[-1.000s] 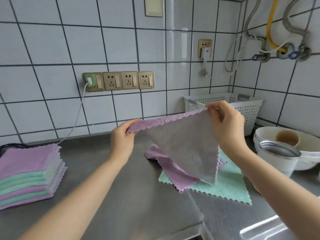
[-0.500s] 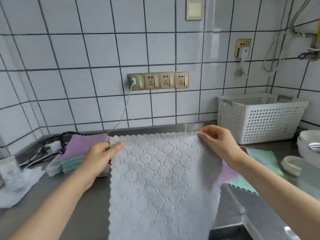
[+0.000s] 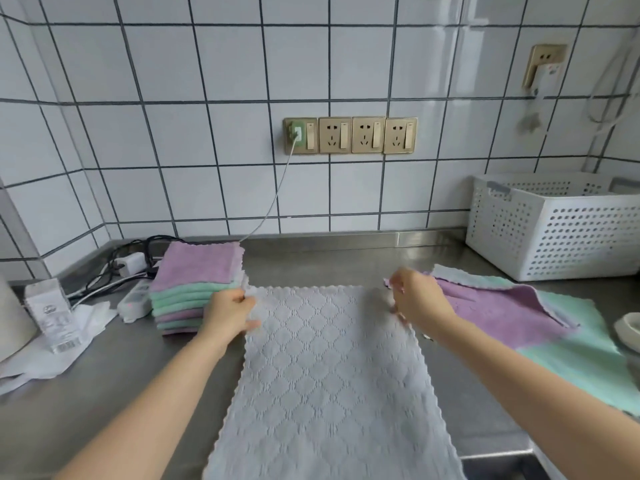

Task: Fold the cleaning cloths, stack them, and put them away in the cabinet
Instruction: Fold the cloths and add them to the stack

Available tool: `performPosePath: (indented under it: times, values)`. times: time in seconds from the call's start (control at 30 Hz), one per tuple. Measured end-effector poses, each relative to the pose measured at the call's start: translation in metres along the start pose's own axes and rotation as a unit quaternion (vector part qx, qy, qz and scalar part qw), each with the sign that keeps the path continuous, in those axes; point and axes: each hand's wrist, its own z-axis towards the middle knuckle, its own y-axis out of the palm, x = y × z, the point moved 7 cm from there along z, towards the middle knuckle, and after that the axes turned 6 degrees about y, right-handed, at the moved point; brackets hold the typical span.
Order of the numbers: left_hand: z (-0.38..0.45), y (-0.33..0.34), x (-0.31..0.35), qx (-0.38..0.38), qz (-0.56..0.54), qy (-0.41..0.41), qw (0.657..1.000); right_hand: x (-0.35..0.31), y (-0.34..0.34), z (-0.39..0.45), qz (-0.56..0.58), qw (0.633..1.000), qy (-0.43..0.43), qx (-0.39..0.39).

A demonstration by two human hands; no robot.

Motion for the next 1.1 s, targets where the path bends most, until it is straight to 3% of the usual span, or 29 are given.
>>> performPosePath:
  times: [0.07, 0.13, 0.27, 0.37, 0.47, 0.53, 0.7, 0.97, 1.1]
  values:
    - [-0.006, 0.008, 0.012, -0.002, 0.064, 0.052, 0.997, -0.008, 0.004, -0.006, -0.017, 1.000, -0.017, 0.018]
    - [-0.033, 0.026, 0.011, -0.065, 0.158, 0.120, 0.978, -0.013, 0.018, -0.033, 0.000, 0.998, -0.066, -0.016]
    - [-0.121, 0.065, -0.020, -0.266, 0.272, 0.240, 0.893, -0.019, 0.047, -0.123, 0.051, 0.964, -0.223, -0.137]
    - [-0.154, 0.067, -0.042, -0.269, 0.390, 0.295, 0.830, -0.006, 0.055, -0.149, 0.051, 0.952, -0.269, -0.135]
    - [-0.160, 0.061, -0.035, -0.280, 0.371, 0.278, 0.840, -0.001, 0.052, -0.157, 0.043, 0.955, -0.258, -0.142]
    - [-0.161, 0.059, -0.031, -0.272, 0.359, 0.312, 0.836, -0.003, 0.049, -0.166, 0.014, 0.946, -0.288, -0.148]
    - [-0.161, 0.057, -0.033, -0.299, 0.371, 0.304, 0.825, -0.003, 0.041, -0.180, -0.051, 0.931, -0.337, -0.128]
    - [-0.154, 0.044, -0.030, -0.283, 0.218, 0.245, 0.901, -0.004, 0.031, -0.184, -0.061, 0.921, -0.371, -0.100]
    - [-0.144, 0.021, -0.035, -0.229, 0.144, 0.208, 0.940, 0.011, 0.029, -0.174, -0.060, 0.934, -0.330, -0.122]
